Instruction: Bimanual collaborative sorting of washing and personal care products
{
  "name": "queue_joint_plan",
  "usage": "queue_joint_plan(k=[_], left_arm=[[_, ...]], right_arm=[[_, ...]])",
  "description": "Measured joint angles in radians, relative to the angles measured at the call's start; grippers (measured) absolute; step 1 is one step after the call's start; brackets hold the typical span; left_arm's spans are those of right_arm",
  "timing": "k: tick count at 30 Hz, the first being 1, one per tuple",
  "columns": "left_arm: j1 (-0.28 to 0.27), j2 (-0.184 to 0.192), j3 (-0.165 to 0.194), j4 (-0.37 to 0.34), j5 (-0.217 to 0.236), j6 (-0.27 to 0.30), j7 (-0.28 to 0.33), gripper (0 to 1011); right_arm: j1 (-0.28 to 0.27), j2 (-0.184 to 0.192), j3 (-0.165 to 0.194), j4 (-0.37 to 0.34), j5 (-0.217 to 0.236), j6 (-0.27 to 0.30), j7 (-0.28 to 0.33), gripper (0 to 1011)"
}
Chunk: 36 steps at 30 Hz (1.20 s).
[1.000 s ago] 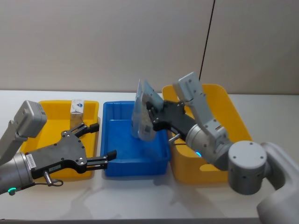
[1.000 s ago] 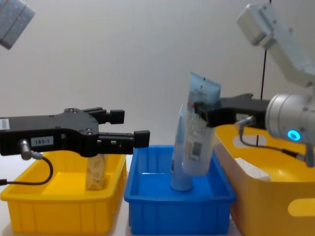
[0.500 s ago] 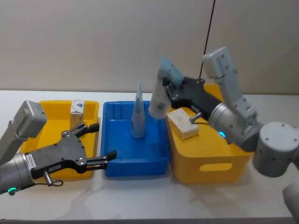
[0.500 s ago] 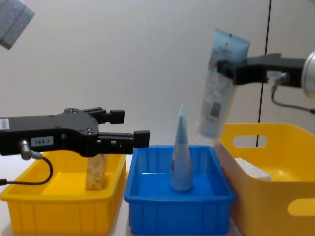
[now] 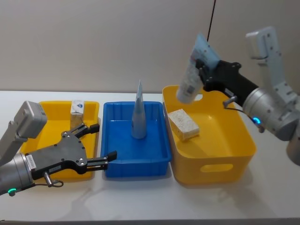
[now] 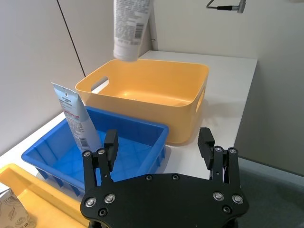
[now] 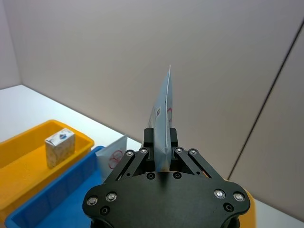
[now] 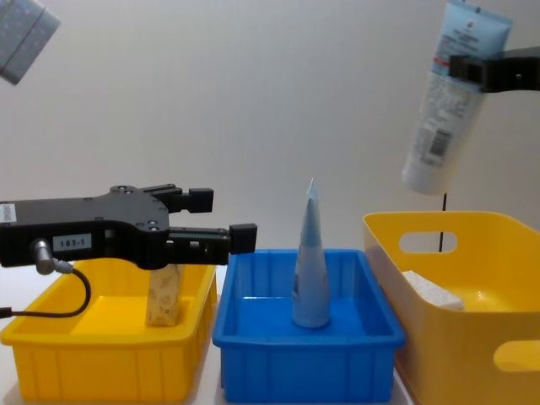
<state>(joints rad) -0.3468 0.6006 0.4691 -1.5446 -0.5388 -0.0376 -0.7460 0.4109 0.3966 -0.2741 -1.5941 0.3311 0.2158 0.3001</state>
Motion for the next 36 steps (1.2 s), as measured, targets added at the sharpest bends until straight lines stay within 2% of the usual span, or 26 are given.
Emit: queue_joint_plan(k=[4, 10, 29, 36], left_arm=[[0.0, 0.0, 0.0, 0.0, 0.0, 0.0, 0.0, 1001], [0.0, 0.0, 0.0, 0.0, 0.0, 0.0, 0.0, 1001], [0.0, 0.0, 0.0, 0.0, 0.0, 0.0, 0.0, 1001], [0.0, 0.0, 0.0, 0.0, 0.0, 0.0, 0.0, 1001]], right_arm=[[-0.02, 0.02, 0.032, -0.026, 0.014, 0.028, -0.01, 128], [-0.052, 0.036, 0.06, -0.056, 0.025, 0.061, -0.022, 128], [-0.094, 0.034, 0.067, -0.085, 0.025, 0.096, -0.035, 128], [-0.099, 0.032, 0.066, -0.087, 0.022, 0.099, -0.036, 302]])
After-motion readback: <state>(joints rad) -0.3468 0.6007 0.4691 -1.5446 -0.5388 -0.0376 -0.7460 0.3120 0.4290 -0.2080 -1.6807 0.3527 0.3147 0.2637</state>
